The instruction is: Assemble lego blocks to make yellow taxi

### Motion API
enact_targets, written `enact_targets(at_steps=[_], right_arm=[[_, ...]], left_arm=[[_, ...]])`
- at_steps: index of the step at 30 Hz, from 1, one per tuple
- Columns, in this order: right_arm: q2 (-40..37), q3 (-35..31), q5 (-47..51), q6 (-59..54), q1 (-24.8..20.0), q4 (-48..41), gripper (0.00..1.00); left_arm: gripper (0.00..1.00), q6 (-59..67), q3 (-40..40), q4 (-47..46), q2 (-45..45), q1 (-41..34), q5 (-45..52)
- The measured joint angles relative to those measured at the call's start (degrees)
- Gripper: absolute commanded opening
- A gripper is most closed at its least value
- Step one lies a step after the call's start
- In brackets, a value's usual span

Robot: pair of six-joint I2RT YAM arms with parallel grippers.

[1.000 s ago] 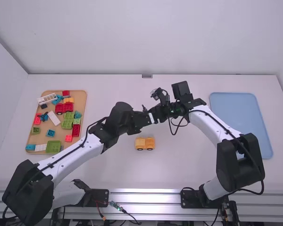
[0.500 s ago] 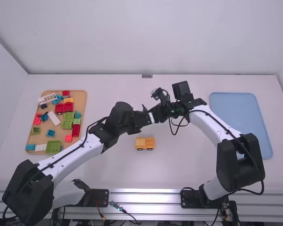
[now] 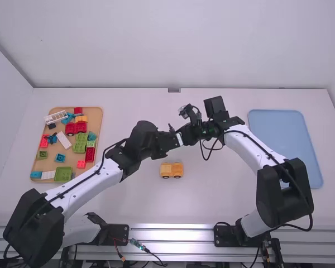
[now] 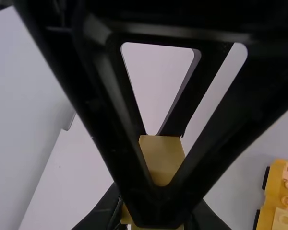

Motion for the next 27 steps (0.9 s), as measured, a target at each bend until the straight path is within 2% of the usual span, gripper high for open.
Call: enact_targets(at_steps=[1,4,5,6,7,8,9,16,21,27], right_arm=[[0.0,0.0,0.0,0.0,0.0,0.0,0.25],[0.0,0.0,-0.2,-0.2,-0.1,-0.1,0.24],[0.0,0.0,-0.2,-0.4,-0.1,-0.3,0.24],[0.0,0.0,0.1,-0.7,-0.1,-0.7,0.23],[0.0,0.0,0.3,-0.9,-0.1,-0.9,0.23],[0.0,0.0,0.7,-1.1,-0.1,-1.2,0.22],[0.0,0.0,0.9,-1.2,-0.1,-1.1,0.21],[0.0,0.0,1.9,-3.1,0.0,-1.1,0.21],[0.0,0.0,2.0,-6.7,-1.0,-2.2,0.21],[0.0,0.0,2.8,-17.6,-4.3,-6.8,0.21]], left_arm=[[0.18,0.0,0.0,0.0,0.0,0.0,0.0],[0.39,0.1,0.0,0.4,0.0,0.0,0.0],[0.50,0.1,0.0,0.7,0.0,0.0,-0.1],[0.73,0.2,0.0,1.5,0.0,0.0,-0.4],[0.87,-0.1,0.0,1.7,0.0,0.0,-0.5],[0.96,-0.2,0.0,2.1,0.0,0.0,-0.7],[0.99,-0.3,0.1,2.2,0.0,0.1,-0.7],[0.99,-3.4,0.1,0.0,-0.2,0.3,-2.1],[0.99,-4.5,1.5,-10.6,-3.0,0.5,0.3],[0.99,-4.0,9.0,-20.2,-7.2,4.2,10.1]])
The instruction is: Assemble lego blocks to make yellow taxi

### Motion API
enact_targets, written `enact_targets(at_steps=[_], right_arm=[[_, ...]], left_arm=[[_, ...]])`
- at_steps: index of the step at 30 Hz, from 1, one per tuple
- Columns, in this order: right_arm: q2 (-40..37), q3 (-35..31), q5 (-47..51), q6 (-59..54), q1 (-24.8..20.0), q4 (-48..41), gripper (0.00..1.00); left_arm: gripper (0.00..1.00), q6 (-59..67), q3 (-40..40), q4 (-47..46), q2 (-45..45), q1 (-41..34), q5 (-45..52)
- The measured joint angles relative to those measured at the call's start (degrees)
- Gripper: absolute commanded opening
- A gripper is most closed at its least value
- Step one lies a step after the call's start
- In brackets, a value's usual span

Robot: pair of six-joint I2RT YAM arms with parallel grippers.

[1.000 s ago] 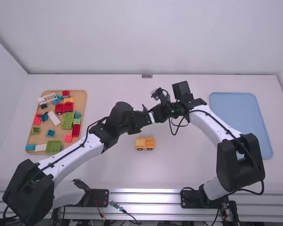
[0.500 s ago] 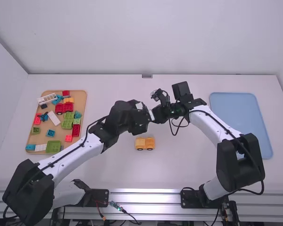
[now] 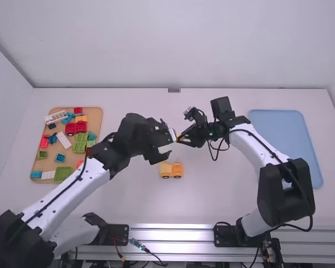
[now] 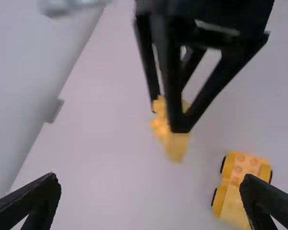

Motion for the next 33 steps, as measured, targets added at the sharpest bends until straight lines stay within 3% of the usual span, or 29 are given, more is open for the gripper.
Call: enact_targets(at_steps=[5,14,28,33], right_arm=[[0.0,0.0,1.9,-11.8,-0.7,-5.6,0.14],[-5.2,0.0,2.1,-28.4,0.0,-11.9,0.13],[-7.5,0.0,3.1,-36.3,5.0,-12.1,0.13],[-7.5,0.0,3.7,-36.9,5.6,-12.1,0.13]], left_arm=[[0.99,2.4,3.0,-3.0,0.5,6.7,14.7],[0.99,6.3,3.0,-5.7,9.6,13.1,35.8],[0.98,7.3,3.0,-7.1,13.1,10.7,42.1],[0.92,7.3,3.0,-7.2,14.6,10.7,42.1]])
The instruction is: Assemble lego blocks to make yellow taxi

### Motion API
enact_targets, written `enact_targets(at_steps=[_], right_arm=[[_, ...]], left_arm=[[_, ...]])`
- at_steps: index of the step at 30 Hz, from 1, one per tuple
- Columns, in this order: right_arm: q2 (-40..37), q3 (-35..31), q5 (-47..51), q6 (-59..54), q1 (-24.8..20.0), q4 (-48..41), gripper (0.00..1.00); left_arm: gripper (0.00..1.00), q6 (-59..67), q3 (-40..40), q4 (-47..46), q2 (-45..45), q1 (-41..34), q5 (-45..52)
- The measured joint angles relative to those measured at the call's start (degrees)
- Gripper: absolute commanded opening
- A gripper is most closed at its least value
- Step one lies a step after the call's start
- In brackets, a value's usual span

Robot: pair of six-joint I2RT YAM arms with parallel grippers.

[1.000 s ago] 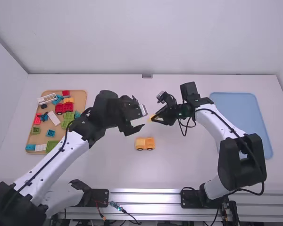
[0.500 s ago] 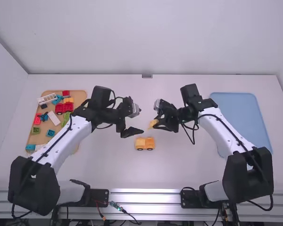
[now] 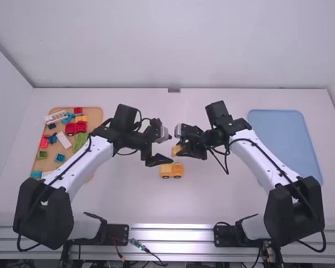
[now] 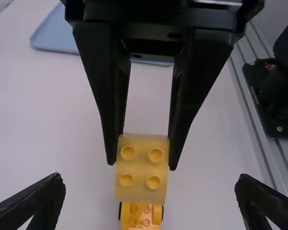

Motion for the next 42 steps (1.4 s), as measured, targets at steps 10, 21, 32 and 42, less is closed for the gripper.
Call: enact_targets(at_steps=[10,21,32,42], right_arm=[[0.0,0.0,0.0,-0.2,0.0,0.0,0.13],[0.0,0.0,0.0,-0.4,0.0,0.0,0.13],[0.0,0.0,-0.3,-0.5,0.0,-0.4,0.13],[0.0,0.0,-0.1,-0.7,0.0,-0.9,0.13]], left_arm=[[0.83,0.7,0.0,0.0,2.3,-0.6,0.0],[0.79,1.1,0.0,0.5,4.0,-1.9,-0.3],[0.57,1.0,0.0,1.7,4.5,-3.0,-1.4],[0.42,1.1,0.0,2.1,4.5,-3.0,-2.8]])
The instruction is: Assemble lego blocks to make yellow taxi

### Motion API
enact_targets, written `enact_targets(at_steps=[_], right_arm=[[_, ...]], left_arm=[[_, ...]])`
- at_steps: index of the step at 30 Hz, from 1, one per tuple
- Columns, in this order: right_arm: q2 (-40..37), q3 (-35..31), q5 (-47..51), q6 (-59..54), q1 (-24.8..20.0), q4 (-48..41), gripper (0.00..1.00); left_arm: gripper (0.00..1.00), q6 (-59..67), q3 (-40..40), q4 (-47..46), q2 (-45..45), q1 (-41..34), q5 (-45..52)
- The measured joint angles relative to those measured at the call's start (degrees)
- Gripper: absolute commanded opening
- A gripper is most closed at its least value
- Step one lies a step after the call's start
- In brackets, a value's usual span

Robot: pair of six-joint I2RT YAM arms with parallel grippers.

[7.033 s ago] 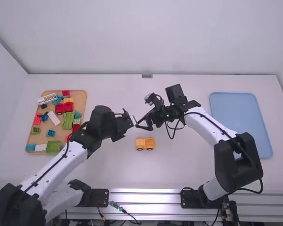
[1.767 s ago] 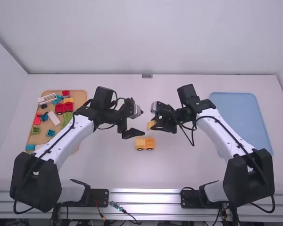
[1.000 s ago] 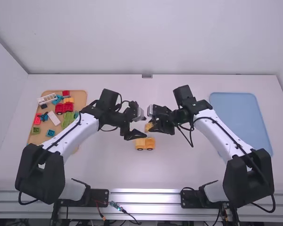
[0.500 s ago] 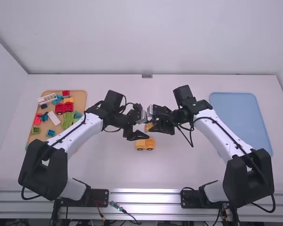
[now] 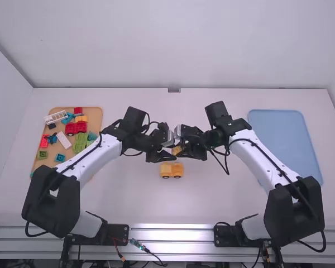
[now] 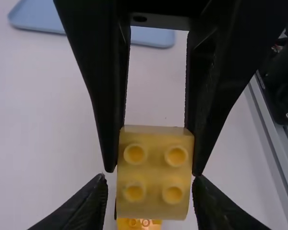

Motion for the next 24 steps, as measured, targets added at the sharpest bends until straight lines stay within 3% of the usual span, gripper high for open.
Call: enact_targets(at_steps=[7,12,17,20,24], right_arm=[[0.0,0.0,0.1,0.0,0.0,-0.3,0.13],[0.0,0.0,0.3,-0.3,0.0,-0.7,0.13],[0.0,0.0,0.3,-0.5,-0.2,-0.8,0.14],[0.0,0.0,0.3,-0.7,-0.2,-0.8,0.32],[0.0,0.0,0.3,-0.7,-0.2,-0.8,0.42]], left_arm=[[0.36,0.0,0.0,0.0,0.0,0.0,0.0],[0.16,0.2,0.0,0.2,0.0,-0.2,-0.2],[0.11,0.3,0.0,0.6,0.0,-0.2,-0.2],[0.07,0.2,0.0,0.6,0.0,-0.2,-0.2],[0.02,-0.2,0.0,1.1,0.0,-0.2,-0.2]])
